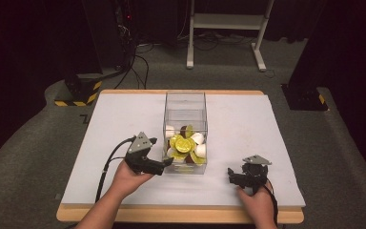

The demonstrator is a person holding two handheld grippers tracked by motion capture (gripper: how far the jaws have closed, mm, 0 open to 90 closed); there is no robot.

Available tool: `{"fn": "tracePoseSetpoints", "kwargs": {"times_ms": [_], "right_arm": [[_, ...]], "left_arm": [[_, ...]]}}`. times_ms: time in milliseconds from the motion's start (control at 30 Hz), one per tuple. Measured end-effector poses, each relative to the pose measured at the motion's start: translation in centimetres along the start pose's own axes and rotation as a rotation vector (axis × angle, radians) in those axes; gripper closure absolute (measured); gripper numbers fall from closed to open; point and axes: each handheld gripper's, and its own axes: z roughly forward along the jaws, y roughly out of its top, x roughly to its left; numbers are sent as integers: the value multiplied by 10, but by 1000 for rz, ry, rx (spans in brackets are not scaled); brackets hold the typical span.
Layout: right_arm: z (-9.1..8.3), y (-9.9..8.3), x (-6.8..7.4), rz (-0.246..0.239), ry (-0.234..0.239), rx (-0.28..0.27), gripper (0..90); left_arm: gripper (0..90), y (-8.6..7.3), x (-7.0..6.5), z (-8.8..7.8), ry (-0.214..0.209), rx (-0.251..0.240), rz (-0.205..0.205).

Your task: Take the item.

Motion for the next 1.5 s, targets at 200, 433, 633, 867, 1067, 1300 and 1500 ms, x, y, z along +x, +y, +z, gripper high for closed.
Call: {"fn": "tracePoseSetpoints", "kwargs": {"times_ms": [200, 433, 633, 867, 1067, 1300, 1500], "right_arm": [[0, 0, 0, -1, 0, 0, 90], [0, 0, 0, 0, 0, 0, 90], [0, 0, 0, 0, 0, 0, 90], [0, 0, 0, -1, 0, 0, 90], [0, 0, 0, 0, 1, 0, 90], [0, 0, 0, -1, 0, 0, 90], [0, 0, 0, 0, 0, 0, 90]], "left_arm": [[64, 3, -3, 9, -4, 14, 12], [88, 5, -5, 17, -19, 16, -4], [103, 4, -5, 22, -20, 20, 0], [122, 7, -8, 29, -22, 26, 15], [135, 8, -10, 37, -31, 34, 17], [145, 4, -7, 48, -20, 58, 2], [156, 4, -10, 56, -14, 84, 7]]}}
